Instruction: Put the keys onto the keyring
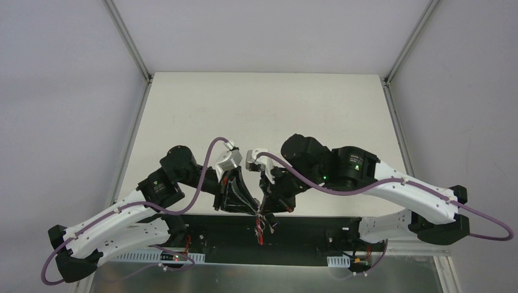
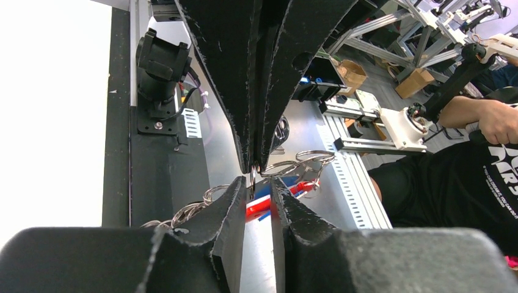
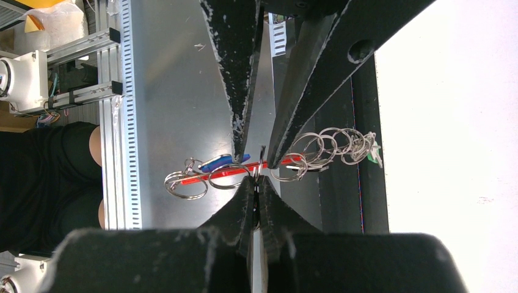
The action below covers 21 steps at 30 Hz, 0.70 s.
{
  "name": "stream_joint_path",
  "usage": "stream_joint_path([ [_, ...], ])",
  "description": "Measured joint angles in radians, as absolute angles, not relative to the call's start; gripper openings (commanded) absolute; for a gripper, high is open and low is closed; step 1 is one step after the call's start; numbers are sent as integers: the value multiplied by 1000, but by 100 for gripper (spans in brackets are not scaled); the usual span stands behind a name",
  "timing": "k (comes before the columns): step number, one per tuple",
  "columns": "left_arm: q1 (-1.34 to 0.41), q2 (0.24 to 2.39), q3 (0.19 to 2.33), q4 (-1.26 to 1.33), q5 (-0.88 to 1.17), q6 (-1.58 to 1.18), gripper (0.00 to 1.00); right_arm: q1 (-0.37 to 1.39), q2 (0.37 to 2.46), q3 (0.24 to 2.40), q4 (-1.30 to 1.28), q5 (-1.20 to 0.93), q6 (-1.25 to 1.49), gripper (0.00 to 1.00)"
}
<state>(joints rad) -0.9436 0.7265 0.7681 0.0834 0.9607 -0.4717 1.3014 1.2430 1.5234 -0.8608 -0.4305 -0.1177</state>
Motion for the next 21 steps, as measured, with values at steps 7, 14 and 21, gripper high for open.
stream_joint_path([
  [7, -944, 738, 768, 84, 961, -472, 11, 1303, 1244, 1523, -860, -430, -124, 0],
  [14, -944, 744, 770, 81, 962, -472, 0, 1308, 1250, 1523, -860, -427, -129, 0],
  [21, -944, 720, 770, 52, 914, -450, 0, 1328, 1239, 1494, -831, -389, -133, 0],
])
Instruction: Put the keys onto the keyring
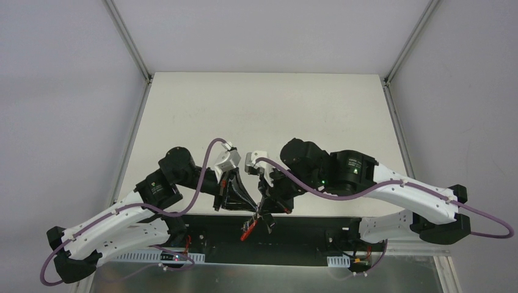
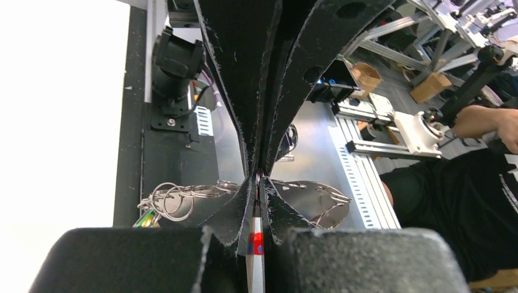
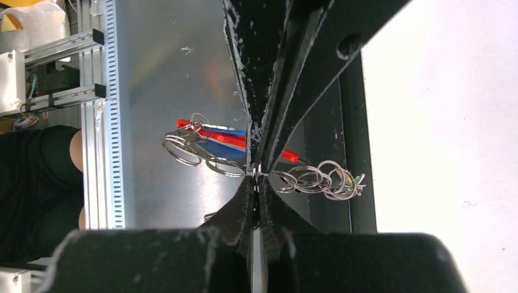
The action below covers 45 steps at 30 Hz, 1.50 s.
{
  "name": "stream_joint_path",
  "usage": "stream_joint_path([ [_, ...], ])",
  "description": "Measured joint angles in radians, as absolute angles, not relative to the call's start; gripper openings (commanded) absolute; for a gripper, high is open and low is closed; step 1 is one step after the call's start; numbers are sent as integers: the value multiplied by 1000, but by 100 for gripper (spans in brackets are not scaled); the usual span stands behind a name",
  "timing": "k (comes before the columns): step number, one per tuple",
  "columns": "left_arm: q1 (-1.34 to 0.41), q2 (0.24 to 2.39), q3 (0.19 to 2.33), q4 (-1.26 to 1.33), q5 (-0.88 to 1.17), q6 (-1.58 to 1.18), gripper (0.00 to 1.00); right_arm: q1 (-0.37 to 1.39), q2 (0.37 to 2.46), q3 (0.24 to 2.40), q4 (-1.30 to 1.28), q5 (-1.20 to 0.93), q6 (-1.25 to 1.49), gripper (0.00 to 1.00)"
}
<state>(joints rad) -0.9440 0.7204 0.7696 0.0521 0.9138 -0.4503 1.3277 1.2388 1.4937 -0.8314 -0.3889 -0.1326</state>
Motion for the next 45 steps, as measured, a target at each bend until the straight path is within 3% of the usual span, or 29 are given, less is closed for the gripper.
stream_joint_path([
  [5, -944, 659, 763, 61, 850, -428, 0, 1357, 1192, 1452, -743, -319, -132, 29],
  [11, -944, 616, 758, 141, 784, -424, 0, 1394, 1100, 1378, -659, -238, -139, 39],
  [28, -944, 622, 752, 257, 748, -424, 0, 1450, 949, 1237, -447, 7, -258, 40],
  [45, -944, 613, 737, 297, 764, -432, 0, 1451, 941, 1257, -418, -106, -303, 36],
])
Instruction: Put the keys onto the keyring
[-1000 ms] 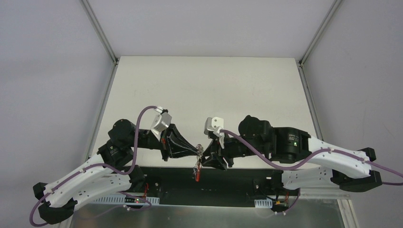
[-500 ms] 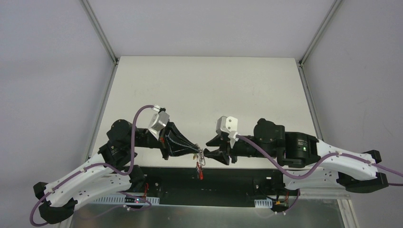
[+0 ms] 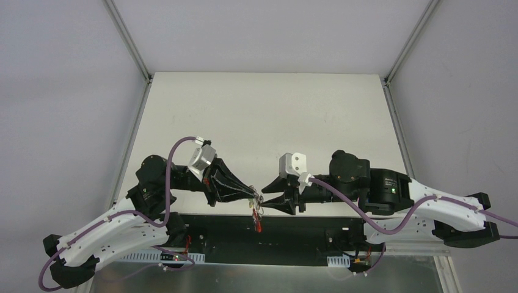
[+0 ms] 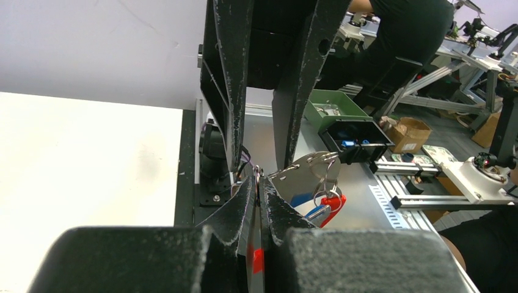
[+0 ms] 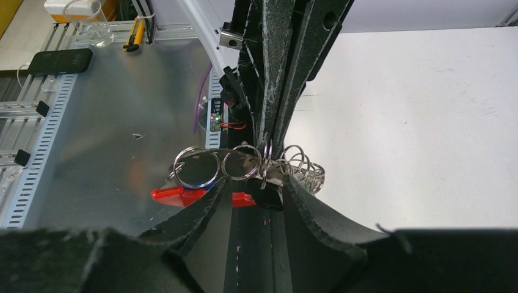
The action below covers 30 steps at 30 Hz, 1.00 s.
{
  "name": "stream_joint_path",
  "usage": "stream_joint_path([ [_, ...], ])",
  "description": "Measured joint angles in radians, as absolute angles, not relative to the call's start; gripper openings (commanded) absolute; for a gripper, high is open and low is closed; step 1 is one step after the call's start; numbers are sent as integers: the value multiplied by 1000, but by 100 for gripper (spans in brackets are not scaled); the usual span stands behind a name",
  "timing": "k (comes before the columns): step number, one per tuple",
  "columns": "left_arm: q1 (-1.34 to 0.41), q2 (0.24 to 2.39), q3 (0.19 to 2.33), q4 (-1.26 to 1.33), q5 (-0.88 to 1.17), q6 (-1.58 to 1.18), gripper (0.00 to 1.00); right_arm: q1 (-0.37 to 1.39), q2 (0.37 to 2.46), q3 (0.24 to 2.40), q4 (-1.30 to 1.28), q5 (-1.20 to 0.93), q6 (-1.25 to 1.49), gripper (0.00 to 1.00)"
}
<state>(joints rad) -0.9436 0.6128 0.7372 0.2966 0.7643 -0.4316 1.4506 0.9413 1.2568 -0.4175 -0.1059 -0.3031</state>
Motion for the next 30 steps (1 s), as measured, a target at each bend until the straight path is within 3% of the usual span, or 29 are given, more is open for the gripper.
stream_joint_path([
  [13, -944, 588, 736, 323, 810, -455, 0, 1451, 979, 1287, -415, -128, -316, 24],
  [30, -944, 587, 720, 345, 829, -464, 0, 1451, 1000, 1296, -392, -173, -311, 25],
])
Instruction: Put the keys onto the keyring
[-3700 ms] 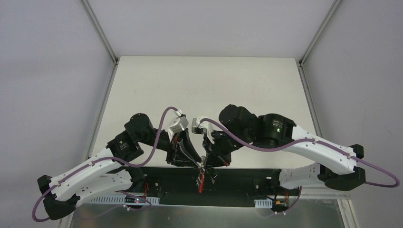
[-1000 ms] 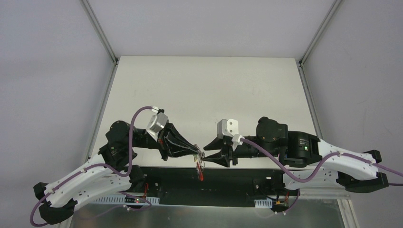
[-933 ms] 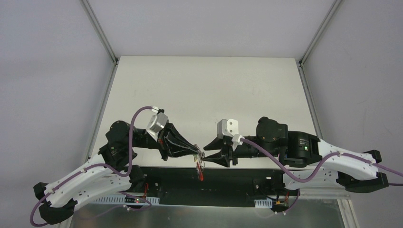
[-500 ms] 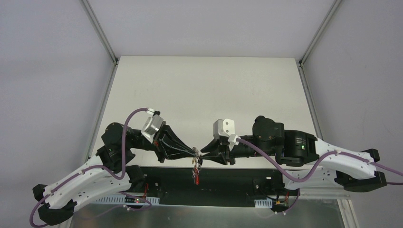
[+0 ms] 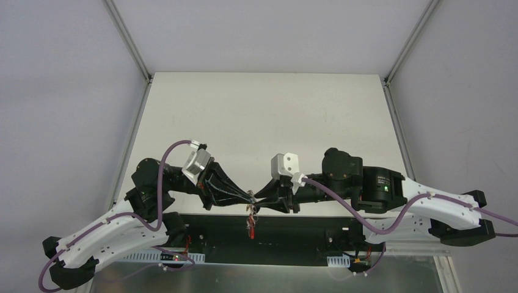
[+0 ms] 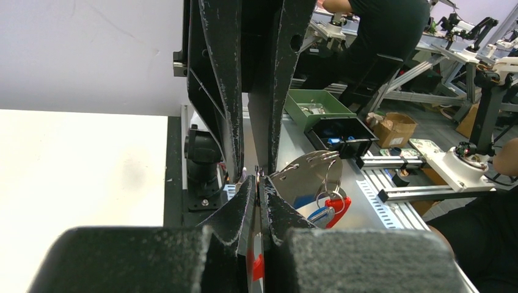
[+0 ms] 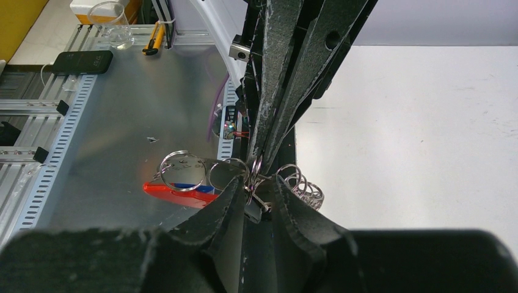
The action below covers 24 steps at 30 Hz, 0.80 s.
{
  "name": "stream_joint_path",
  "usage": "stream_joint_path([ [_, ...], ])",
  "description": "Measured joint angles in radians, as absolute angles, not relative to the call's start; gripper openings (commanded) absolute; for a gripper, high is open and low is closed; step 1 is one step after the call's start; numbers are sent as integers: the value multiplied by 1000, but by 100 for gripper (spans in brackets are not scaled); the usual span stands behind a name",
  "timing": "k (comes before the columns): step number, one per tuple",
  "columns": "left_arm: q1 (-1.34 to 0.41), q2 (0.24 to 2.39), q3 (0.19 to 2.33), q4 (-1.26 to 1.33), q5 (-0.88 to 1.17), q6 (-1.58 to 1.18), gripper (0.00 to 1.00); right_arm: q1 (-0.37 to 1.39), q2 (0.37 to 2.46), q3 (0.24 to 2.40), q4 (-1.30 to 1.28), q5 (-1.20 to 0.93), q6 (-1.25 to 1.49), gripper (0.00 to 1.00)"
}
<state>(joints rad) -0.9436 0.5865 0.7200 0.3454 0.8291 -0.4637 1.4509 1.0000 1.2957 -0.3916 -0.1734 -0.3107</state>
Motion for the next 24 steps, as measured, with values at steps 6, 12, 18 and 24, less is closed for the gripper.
stream_joint_path([
  [6, -944, 587, 720, 346, 830, -464, 0, 1451, 1016, 1304, -387, -174, -305, 13],
  [12, -944, 570, 720, 347, 834, -464, 0, 1452, 1037, 1330, -395, -183, -298, 0],
  [18, -944, 559, 720, 347, 835, -464, 0, 1453, 1049, 1345, -402, -183, -288, 0],
  [24, -944, 561, 719, 341, 837, -465, 8, 1453, 1049, 1345, -410, -180, -276, 0],
])
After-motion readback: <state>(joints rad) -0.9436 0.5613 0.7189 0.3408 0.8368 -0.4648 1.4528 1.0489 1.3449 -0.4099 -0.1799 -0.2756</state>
